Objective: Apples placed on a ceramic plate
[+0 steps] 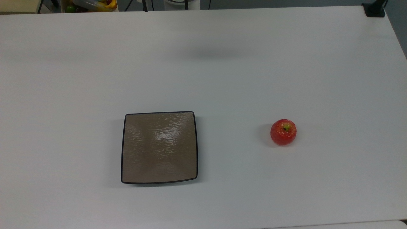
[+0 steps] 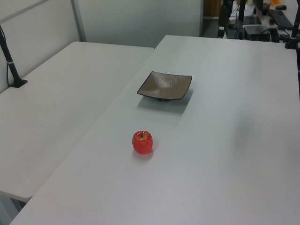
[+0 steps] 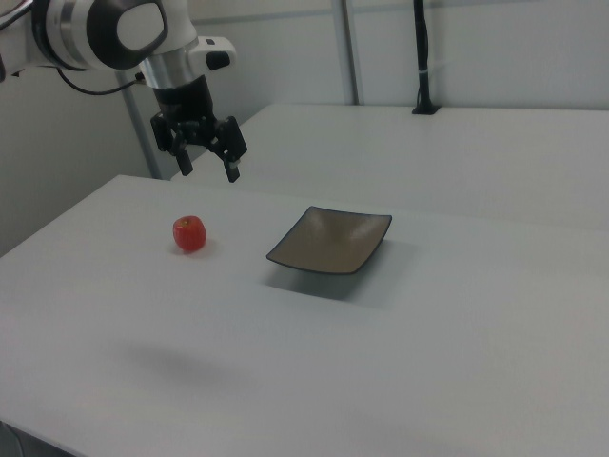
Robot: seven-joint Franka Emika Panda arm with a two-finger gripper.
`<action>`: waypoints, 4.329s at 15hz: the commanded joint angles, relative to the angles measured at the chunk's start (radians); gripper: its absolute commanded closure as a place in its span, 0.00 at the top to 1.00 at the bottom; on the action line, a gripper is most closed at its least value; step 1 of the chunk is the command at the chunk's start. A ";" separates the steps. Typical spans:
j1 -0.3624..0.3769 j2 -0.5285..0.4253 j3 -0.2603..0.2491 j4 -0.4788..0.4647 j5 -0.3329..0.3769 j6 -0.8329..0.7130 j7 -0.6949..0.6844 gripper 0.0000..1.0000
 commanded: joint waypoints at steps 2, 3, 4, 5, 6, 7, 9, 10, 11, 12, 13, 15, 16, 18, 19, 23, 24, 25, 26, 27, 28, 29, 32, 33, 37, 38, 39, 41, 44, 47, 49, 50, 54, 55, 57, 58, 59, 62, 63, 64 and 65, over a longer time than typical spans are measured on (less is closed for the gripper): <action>-0.004 -0.006 0.002 0.003 -0.012 0.002 -0.020 1.00; -0.006 -0.006 0.003 0.003 -0.012 0.001 -0.020 1.00; -0.006 -0.006 0.003 0.003 -0.012 -0.001 -0.020 1.00; -0.004 -0.007 0.003 0.003 -0.012 -0.001 -0.019 1.00; -0.004 -0.007 0.003 0.003 -0.012 -0.001 -0.017 1.00; -0.004 -0.009 0.003 0.003 -0.012 -0.001 -0.017 1.00; -0.006 -0.011 0.002 0.003 -0.010 -0.002 -0.016 1.00; -0.009 -0.020 0.003 0.001 -0.001 0.001 -0.011 1.00; -0.010 -0.021 0.002 0.001 -0.001 0.001 -0.013 1.00; -0.009 -0.021 0.000 0.001 -0.001 -0.002 -0.014 1.00; -0.010 -0.023 0.000 0.001 -0.001 -0.008 -0.023 1.00; -0.012 -0.029 -0.001 0.001 -0.001 -0.009 -0.025 1.00; -0.012 -0.029 -0.001 0.001 -0.001 -0.009 -0.025 1.00; -0.010 -0.027 0.000 0.001 0.005 -0.002 -0.028 1.00; -0.010 -0.024 0.000 0.001 0.005 -0.001 -0.042 1.00; 0.001 -0.011 0.002 0.013 0.097 0.025 -0.097 1.00; 0.011 -0.006 0.011 0.033 0.096 0.045 -0.090 1.00; 0.030 0.008 0.012 0.054 0.100 0.066 -0.086 1.00; 0.046 0.025 0.012 0.067 0.108 0.088 -0.085 1.00; 0.057 0.040 0.014 0.082 0.134 0.138 -0.071 1.00; 0.065 0.054 0.018 0.087 0.164 0.215 -0.047 1.00; 0.070 0.072 0.038 0.087 0.171 0.282 -0.022 1.00; 0.103 0.143 0.110 0.091 0.139 0.428 0.001 1.00; 0.138 0.163 0.109 0.096 0.131 0.470 0.004 1.00; 0.212 0.325 0.101 0.231 0.073 0.511 0.122 1.00; 0.223 0.351 0.101 0.233 0.039 0.546 0.162 1.00; 0.243 0.379 0.101 0.233 -0.004 0.585 0.185 1.00; 0.292 0.434 0.097 0.234 -0.088 0.625 0.235 1.00; 0.320 0.497 0.095 0.236 -0.157 0.715 0.338 1.00; 0.344 0.571 0.089 0.237 -0.242 0.778 0.381 1.00; 0.370 0.609 0.066 0.237 -0.271 0.824 0.435 1.00; 0.385 0.643 0.039 0.237 -0.280 0.862 0.453 1.00; 0.398 0.710 0.034 0.269 -0.282 0.898 0.461 1.00; 0.399 0.723 0.034 0.268 -0.288 0.919 0.461 1.00; 0.398 0.736 0.034 0.262 -0.314 0.939 0.463 1.00; 0.398 0.744 0.034 0.263 -0.320 0.939 0.463 1.00; 0.398 0.747 0.034 0.263 -0.320 0.941 0.463 1.00; 0.401 0.759 0.034 0.259 -0.320 0.941 0.464 1.00; 0.399 0.766 0.034 0.259 -0.320 0.943 0.466 1.00; 0.399 0.767 0.034 0.259 -0.320 0.946 0.466 1.00; 0.399 0.767 0.034 0.254 -0.320 0.946 0.466 1.00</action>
